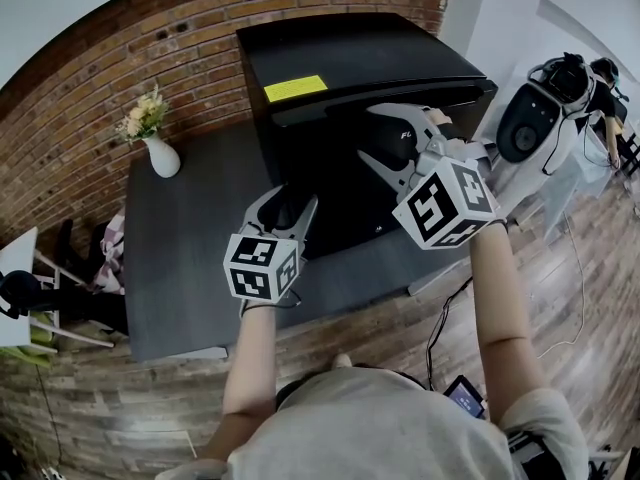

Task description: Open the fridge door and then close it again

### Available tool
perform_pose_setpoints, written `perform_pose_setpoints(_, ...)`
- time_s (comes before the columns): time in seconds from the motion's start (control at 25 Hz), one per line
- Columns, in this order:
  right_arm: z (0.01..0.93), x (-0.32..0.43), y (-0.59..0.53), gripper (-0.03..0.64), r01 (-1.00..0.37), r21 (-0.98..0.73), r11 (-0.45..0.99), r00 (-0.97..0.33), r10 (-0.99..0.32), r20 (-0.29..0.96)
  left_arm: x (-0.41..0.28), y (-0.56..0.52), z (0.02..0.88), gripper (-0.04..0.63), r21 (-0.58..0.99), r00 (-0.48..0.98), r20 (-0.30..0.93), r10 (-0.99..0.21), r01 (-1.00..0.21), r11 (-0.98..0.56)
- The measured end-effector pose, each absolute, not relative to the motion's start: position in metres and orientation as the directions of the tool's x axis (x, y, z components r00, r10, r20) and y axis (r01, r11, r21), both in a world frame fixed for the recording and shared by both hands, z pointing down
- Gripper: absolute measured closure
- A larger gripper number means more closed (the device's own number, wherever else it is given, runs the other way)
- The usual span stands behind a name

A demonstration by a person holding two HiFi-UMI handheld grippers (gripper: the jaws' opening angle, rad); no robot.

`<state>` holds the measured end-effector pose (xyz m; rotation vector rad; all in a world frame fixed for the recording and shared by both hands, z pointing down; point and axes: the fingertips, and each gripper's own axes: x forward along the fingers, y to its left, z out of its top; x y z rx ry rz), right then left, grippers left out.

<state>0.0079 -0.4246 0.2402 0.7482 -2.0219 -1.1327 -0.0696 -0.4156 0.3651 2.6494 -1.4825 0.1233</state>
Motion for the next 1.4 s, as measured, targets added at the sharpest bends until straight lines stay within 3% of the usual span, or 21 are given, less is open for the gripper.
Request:
perform_pose_setpoints(0.44,0.239,0.021,-0.4,0.413,-0.187,0.865,0.465,-0.596,-0.754,0.277,-0.06,-0.381,0.366,0.419,0.031,0.594,0.117,-0.796,-0.803,-0.595)
perform_pose_setpoints(0.88,0.242,0.043,-0.355,0.407,-0.36,0.821,0.443,-0.56,-0.806,0.19,-0.043,-0.341,0.37,0.417,0.011,0.677,0.149,-0.72,-0.73,-0.684)
perform_pose_setpoints(1.4,0.284,0.043,-0.29,0.393,-0.569,0.61,0.552,-0.555,-0.805,0.21,-0.017,-0.29,0.37,0.419,-0.006,0.794,0.17,-0.584,-0.592,-0.806)
